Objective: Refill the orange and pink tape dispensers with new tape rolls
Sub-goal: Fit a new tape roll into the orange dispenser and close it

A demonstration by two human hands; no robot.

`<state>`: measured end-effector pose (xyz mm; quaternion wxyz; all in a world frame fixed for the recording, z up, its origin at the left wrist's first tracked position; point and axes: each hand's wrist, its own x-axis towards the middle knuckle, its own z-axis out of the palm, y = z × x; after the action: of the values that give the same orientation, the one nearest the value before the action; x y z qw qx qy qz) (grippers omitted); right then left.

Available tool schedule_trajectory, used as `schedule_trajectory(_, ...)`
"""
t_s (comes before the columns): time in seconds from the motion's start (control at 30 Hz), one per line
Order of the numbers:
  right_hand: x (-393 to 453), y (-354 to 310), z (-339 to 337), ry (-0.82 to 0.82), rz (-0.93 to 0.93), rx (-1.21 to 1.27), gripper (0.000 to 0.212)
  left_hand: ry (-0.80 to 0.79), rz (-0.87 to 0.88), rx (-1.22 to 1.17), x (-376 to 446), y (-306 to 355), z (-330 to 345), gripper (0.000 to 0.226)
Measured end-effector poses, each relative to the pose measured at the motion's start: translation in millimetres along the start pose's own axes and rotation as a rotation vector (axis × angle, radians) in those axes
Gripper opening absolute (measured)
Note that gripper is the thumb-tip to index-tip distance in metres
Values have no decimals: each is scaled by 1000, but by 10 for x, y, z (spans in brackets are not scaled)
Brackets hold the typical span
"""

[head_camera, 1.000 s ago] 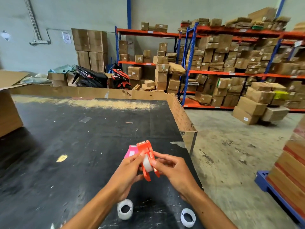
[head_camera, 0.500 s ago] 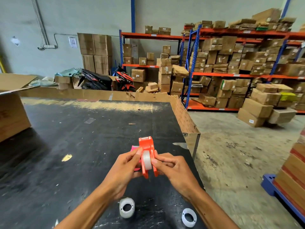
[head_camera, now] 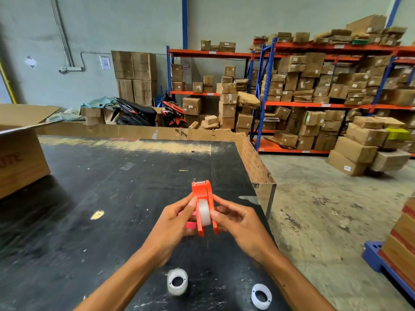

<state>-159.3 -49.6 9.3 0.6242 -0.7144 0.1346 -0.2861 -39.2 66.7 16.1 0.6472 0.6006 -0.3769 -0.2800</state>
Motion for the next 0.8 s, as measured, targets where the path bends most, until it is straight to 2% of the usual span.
schedule_trajectory(0.2, -5, 11, 26, -7, -43, -84, 30, -33, 41, 66, -24, 24, -25, 34)
schedule_trajectory(0.33, 110, -53, 41, 69, -64, -60, 28, 5, 50, 55, 13, 45, -37, 32)
schedule_trajectory(0.47, 239, -142, 34, 86, -88, -81, 30, -69, 106, 124, -25, 43, -42, 32)
schedule_trajectory(0.8, 264, -100, 180, 120, -95, -151, 33, -93, 156, 245, -66, 75, -169, 32)
